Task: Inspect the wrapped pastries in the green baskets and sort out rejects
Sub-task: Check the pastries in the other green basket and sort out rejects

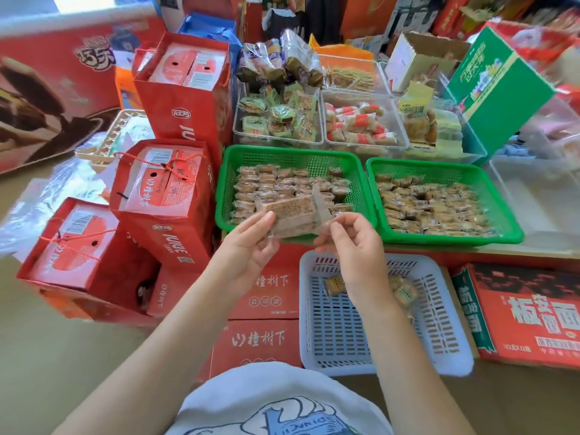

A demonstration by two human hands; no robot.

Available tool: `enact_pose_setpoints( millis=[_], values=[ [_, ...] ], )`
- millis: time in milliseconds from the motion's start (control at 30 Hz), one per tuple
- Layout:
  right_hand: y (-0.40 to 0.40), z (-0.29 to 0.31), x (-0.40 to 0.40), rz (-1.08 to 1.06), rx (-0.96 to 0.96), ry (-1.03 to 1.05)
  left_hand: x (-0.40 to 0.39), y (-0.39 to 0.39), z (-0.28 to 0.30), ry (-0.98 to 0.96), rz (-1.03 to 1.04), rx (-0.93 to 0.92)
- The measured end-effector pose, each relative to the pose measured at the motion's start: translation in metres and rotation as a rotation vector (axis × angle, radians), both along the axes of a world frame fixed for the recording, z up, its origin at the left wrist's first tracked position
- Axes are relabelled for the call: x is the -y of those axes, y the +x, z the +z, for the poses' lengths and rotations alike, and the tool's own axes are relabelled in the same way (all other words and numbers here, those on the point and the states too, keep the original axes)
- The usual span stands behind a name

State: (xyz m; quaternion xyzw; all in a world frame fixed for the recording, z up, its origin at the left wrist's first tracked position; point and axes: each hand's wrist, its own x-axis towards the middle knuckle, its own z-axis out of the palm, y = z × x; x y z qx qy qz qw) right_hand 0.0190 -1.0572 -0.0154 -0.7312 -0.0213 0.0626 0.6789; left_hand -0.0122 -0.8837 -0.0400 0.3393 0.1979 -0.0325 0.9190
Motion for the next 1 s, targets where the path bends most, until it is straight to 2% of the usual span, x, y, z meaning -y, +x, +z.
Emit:
enact_pose_setpoints(
  millis=[67,167,267,500,633,700,800,867,1000],
  values=[
    [-0.007,0.001,-0.003,-0.035,0.028,0.009,0.003,-0.003,0.001,-0.112,0.104,-0.047],
    [-0.014,0.003,-0.006,-0.05,0.039,-0.002,0.007,-0.007,0.007,-0.188,0.149,-0.067],
    [-0.02,0.001,-0.009,-0.037,0.019,-0.016,0.006,-0.01,0.011,-0.157,0.158,-0.06],
    [-0.018,-0.004,-0.015,-0.082,-0.057,0.05,-0.001,-0.015,0.012,0.575,0.182,-0.058],
    [-0.013,-0.007,-0.02,-0.101,-0.11,0.118,0.008,-0.012,0.002,1.185,0.262,0.104],
    [-0.008,-0.007,-0.02,-0.107,-0.105,0.101,0.016,-0.007,-0.007,1.3,0.282,0.149],
    [0.001,-0.01,-0.018,-0.124,-0.088,0.064,0.024,0.007,-0.016,1.277,0.286,0.105],
    [0.009,-0.013,-0.012,-0.136,-0.107,0.054,0.026,0.018,-0.019,1.158,0.251,0.048],
    [0.033,-0.019,0.012,-0.08,-0.26,0.123,0.03,0.04,-0.026,1.024,0.13,0.046]
  ],
)
